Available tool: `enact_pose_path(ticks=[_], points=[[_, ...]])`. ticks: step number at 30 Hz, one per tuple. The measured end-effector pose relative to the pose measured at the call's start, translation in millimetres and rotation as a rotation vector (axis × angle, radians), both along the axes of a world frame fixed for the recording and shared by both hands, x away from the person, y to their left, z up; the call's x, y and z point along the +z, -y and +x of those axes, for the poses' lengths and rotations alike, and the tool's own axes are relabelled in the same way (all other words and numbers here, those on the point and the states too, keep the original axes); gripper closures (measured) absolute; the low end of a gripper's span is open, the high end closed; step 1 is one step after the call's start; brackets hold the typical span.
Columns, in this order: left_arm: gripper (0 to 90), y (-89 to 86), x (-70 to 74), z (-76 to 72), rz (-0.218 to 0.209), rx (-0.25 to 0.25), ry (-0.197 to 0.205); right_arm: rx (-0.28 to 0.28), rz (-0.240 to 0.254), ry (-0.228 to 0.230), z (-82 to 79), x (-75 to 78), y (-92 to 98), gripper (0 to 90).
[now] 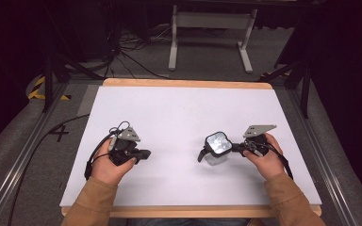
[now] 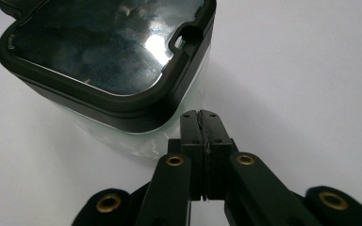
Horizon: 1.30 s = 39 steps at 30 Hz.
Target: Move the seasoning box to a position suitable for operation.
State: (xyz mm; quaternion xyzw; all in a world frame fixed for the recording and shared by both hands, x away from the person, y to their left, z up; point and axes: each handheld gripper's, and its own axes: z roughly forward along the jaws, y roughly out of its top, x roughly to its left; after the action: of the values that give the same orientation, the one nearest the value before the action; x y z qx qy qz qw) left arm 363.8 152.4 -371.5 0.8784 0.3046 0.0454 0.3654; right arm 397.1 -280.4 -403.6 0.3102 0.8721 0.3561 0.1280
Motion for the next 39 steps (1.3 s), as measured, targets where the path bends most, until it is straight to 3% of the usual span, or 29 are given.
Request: enact_pose_path(ticks=[9,18,24,31,35,39], points=[[88.1,0.7,-0.5,1.0,0.002,-0.002,0.003,0.021,0.0,-0.018,-5.1,0.8,-3.3,89.6],[87.9,2.9,0.2,3.6,-0.005,-0.012,0.0,0.055,-0.022,-0.048,-23.8,2.6,-12.4,89.6],[87.8,6.7,0.4,7.2,-0.008,-0.027,-0.003,0.098,-0.031,-0.094,-35.8,-0.7,-20.1,89.5],[87.7,10.5,0.8,9.4,-0.013,-0.031,-0.001,0.126,-0.026,-0.112,-41.9,-2.0,-23.8,89.6],[87.4,8.9,1.7,8.8,-0.009,-0.033,0.003,0.102,-0.033,-0.078,-37.8,2.2,-16.7,89.6],[87.1,6.2,0.5,4.3,-0.011,-0.017,0.005,0.031,-0.02,-0.026,-24.4,4.0,-6.9,89.7]])
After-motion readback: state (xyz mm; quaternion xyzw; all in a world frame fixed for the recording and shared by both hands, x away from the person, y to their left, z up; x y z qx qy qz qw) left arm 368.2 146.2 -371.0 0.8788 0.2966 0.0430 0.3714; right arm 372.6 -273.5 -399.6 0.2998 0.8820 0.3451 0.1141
